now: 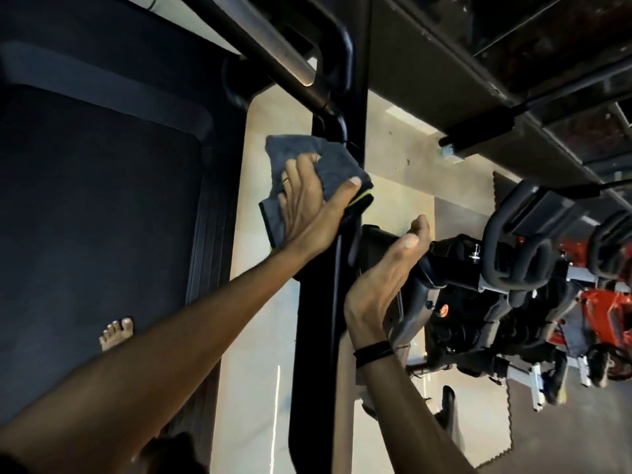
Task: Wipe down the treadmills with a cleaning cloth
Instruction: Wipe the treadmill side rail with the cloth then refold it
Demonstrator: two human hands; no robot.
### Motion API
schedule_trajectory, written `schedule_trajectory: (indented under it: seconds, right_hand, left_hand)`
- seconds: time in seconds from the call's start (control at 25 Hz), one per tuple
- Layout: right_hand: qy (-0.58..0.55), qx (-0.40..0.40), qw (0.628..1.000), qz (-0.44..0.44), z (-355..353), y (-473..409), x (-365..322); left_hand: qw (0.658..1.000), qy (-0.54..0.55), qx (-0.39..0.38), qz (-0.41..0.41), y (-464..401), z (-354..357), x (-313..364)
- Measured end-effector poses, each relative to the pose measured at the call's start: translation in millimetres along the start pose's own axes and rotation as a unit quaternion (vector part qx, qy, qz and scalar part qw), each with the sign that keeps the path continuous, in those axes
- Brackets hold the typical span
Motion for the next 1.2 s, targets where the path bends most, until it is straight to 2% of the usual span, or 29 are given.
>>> schedule_trajectory:
  seconds: [0.12,0.24,0.36,0.52,0.64,0.72,0.76,0.84,0.92,1.0,1.04,1.12,1.2]
  right_hand:
    - [-0.061,0.044,0.997,0.012,-19.0,8.8,-5.1]
    - [-0.059,-0.028,0.998,0.006,-27.5,26.2,-19.3]
    - [0.019,-0.109,0.994,-0.017,-44.3,48.9,-20.5]
    - [0.037,-0.155,0.986,0.056,-74.4,59.6,1.4]
    - [0.036,-0.128,0.991,0.034,-85.7,17.5,-11.7]
    - [0.093,-0.125,0.988,0.004,-69.6,-24.7,-34.1]
    - [0.156,-0.139,0.978,0.004,-55.7,-38.3,-41.7]
    - [0.305,-0.179,0.935,-0.022,-25.9,-42.7,-42.6]
    - [0.38,-0.228,0.892,-0.09,4.3,-15.2,-40.1]
    - [0.424,-0.256,0.859,-0.13,26.8,11.0,-29.8]
    - [0.434,-0.251,0.856,-0.128,31.7,14.4,-26.1]
    - [0.43,-0.22,0.868,-0.115,33.5,9.6,-29.3]
    - [0.422,-0.189,0.878,-0.125,30.9,8.9,-33.6]
  left_hand:
    - [0.997,-0.045,-0.057,0.013,24.4,-9.1,7.9]
    - [0.99,-0.091,-0.108,0.022,75.3,-18.1,4.9]
    - [0.995,-0.034,-0.089,-0.001,109.7,-17.3,12.5]
    - [0.997,-0.03,-0.071,0.013,109.8,-16.3,30.4]
    - [0.997,-0.01,-0.07,0.035,100.7,-30.7,38.1]
    - [0.989,-0.092,-0.09,0.069,90.8,-39.3,42.7]
    - [0.984,-0.119,-0.108,0.071,86.0,-40.5,40.8]
    - [0.986,-0.079,-0.139,0.05,82.4,-41.6,33.7]
    - [0.988,-0.01,-0.149,0.044,82.5,-47.8,30.2]
    - [0.992,0.041,-0.121,0.003,80.3,-57.0,21.9]
    - [0.995,0.055,-0.082,-0.016,79.7,-63.7,18.8]
    - [0.999,0.035,0.015,-0.036,80.0,-78.0,15.7]
    - [0.997,-0.043,0.055,-0.02,82.5,-83.7,17.8]
Point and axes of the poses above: each hand's wrist, its own y-axis away from the middle knuckle, its own z-axis out of the palm, x = y × z, the point moved 5 cm from there along -y, towards the middle knuckle, and after that the axes turned 7 degrees about z, right-handed, at the moved point
